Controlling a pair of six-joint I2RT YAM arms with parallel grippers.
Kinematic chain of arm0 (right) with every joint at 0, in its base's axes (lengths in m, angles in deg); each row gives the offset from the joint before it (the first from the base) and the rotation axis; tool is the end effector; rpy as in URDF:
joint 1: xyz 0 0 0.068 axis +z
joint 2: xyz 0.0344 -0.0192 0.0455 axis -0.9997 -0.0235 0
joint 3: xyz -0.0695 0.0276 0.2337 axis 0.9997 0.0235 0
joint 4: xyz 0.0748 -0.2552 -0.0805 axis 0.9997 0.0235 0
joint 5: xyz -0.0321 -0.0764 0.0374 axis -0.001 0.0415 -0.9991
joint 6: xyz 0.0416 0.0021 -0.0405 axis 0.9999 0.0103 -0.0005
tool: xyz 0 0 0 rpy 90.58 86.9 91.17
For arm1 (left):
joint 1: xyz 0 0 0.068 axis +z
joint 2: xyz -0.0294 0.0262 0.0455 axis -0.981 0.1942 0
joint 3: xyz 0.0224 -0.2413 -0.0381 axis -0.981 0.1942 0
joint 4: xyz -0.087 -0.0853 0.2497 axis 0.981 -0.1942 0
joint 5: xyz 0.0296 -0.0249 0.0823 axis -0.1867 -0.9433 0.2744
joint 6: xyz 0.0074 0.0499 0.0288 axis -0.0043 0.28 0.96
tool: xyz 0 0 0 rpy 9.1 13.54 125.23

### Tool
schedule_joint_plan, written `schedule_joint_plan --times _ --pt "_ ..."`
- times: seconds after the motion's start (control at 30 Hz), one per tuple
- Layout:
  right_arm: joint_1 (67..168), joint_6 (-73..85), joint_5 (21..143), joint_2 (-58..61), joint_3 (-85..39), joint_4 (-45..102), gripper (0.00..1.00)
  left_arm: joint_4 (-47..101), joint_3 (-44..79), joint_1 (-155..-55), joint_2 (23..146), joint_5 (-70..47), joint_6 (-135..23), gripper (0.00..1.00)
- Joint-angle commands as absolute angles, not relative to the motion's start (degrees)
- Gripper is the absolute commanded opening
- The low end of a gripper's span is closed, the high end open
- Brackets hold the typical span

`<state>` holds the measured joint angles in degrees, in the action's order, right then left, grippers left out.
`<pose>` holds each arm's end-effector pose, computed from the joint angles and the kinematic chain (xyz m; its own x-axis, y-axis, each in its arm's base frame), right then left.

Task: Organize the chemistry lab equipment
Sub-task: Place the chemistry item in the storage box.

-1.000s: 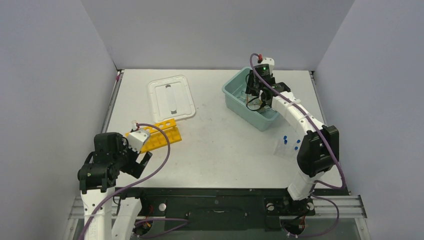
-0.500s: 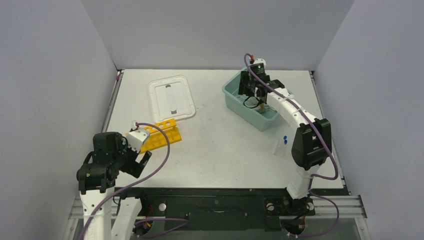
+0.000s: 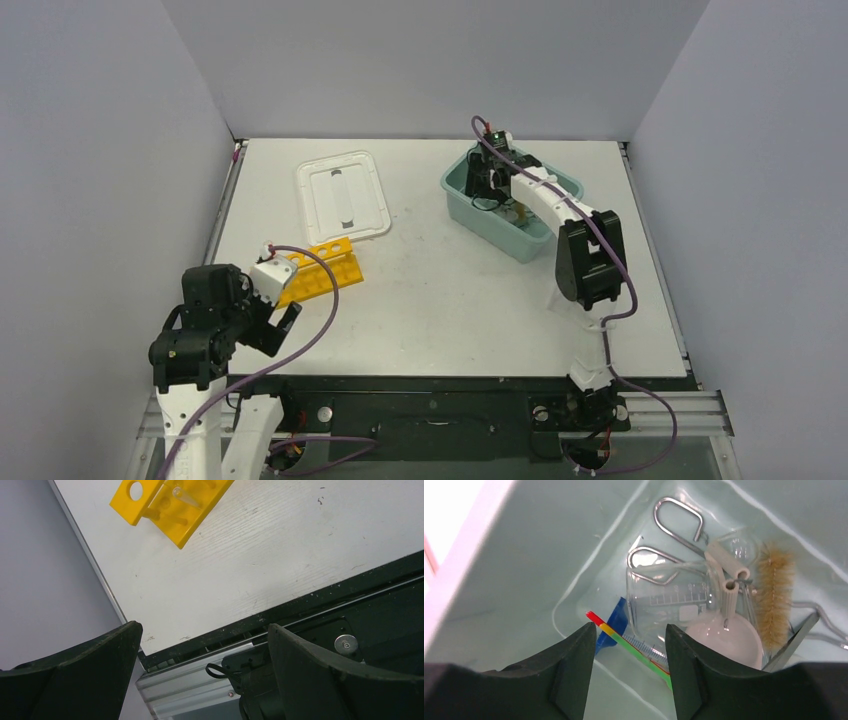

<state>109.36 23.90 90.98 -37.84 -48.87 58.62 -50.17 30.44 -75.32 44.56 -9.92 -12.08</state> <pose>0.4515 0.1693 0.1976 -0.7908 0.1462 -0.5944 -0.0064 0.9690 0.2469 0.1154 0.0023 0.3214 -0.6468 0.4997 -0.5761 0.4303 0.8628 0.2653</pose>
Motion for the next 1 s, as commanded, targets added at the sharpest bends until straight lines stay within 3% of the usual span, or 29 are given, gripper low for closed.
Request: schedule_joint_plan --times 0.0,0.53,0.73,0.97 --pt "111.7 23.9 86.6 -37.2 -48.9 62.2 0.48 -50.3 27.7 -75.1 44.4 -9.8 -11.7 0.96" --pt "124.1 25.7 82.6 -19.8 -26.1 55.5 0.43 -42.9 24.8 -75.1 49.4 -8.2 -19.2 0.97" --pt "129.1 28.9 85.2 -14.1 -18.9 53.3 0.41 -37.8 22.5 -75.2 57.4 -7.6 -22.8 0.97" --pt "133.4 33.5 91.0 -9.3 -13.1 51.3 0.42 -35.9 23.3 -75.2 57.6 -9.6 -24.3 0.97"
